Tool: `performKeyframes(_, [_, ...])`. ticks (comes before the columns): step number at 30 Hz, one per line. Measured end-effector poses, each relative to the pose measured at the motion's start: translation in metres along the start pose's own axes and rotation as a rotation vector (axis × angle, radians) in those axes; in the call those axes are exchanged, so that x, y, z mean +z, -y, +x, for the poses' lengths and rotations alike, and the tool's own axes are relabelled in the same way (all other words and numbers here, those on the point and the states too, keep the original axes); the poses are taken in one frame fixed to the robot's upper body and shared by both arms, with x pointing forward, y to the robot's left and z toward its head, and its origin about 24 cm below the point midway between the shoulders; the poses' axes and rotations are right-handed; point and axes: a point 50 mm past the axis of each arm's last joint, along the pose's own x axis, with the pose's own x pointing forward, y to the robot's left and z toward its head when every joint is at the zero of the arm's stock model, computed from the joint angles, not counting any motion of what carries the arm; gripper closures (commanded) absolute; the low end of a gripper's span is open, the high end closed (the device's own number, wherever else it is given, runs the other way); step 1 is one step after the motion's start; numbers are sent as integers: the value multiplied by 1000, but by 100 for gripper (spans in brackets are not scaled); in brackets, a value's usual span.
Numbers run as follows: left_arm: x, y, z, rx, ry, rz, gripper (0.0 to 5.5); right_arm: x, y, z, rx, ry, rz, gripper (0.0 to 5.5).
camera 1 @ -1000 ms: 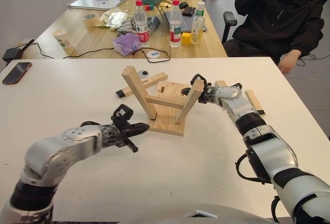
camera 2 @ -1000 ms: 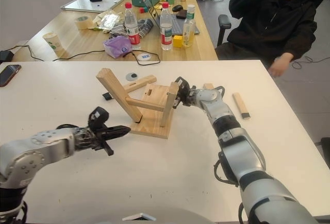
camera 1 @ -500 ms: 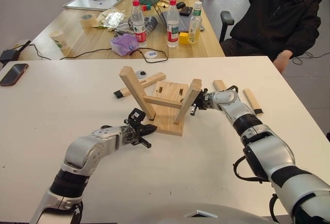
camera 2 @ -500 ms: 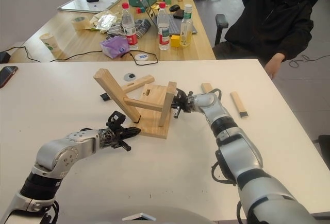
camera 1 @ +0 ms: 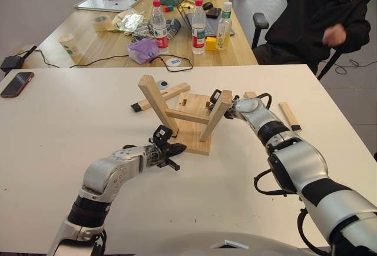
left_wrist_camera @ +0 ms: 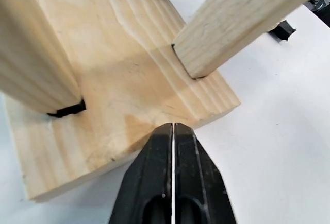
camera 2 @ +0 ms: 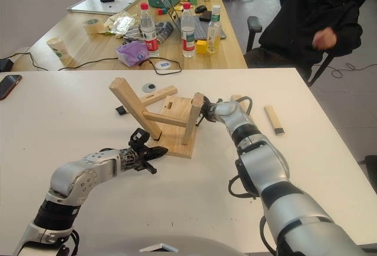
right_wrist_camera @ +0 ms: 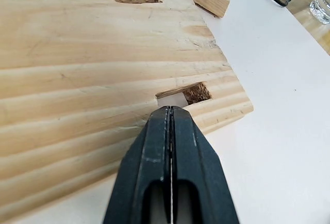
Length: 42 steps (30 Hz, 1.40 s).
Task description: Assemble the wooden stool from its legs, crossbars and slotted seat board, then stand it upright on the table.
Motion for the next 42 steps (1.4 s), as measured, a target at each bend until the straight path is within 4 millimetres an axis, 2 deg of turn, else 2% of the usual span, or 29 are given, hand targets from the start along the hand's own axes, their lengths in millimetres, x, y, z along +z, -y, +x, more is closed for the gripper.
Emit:
performKeyframes(5, [2,5,4,0,18,0,545,5,3,-2,64,-97,-89,550])
performKeyframes(12, [-2,6,7,7,18,-14,545,8,8,-8,132,-164,-91,550])
performKeyframes(14, [-3,5,6,17,16,-15,545,-1,14,-17,190,-229,-116,550])
performKeyframes(18, [-8,-4,0,75,-10,10,545,-24,35,-48,314,-364,-142,550])
performKeyframes(21, [-13,-21,-8,159,-66,48,545,-45,45,-75,437,-447,-123,550])
performKeyframes(24, [-12,-29,-9,180,-67,42,545,-49,45,-84,501,-423,-45,550])
performKeyframes(26, [5,-20,-11,100,12,35,545,-47,39,-82,536,-378,14,550])
performKeyframes(27, [12,-9,-14,25,37,64,545,-46,38,-81,541,-361,31,550])
performKeyframes(28, [18,12,-21,-116,48,122,545,-46,35,-79,547,-339,68,550])
performKeyframes(30, [17,44,-32,-331,6,206,545,-45,28,-76,559,-313,125,550])
performKeyframes(31, [15,50,-33,-377,-28,206,545,-43,21,-71,574,-297,151,550])
performKeyframes(33, [17,56,-28,-394,-59,219,545,-39,13,-65,596,-278,165,550])
performKeyframes(36, [16,63,-7,-330,-80,226,545,-31,4,-60,618,-251,177,550])
performKeyframes(39, [8,66,7,-270,-95,208,545,-34,6,-67,593,-278,174,550])
performKeyframes(42, [0,55,10,-179,-135,201,545,-38,5,-75,613,-298,140,550])
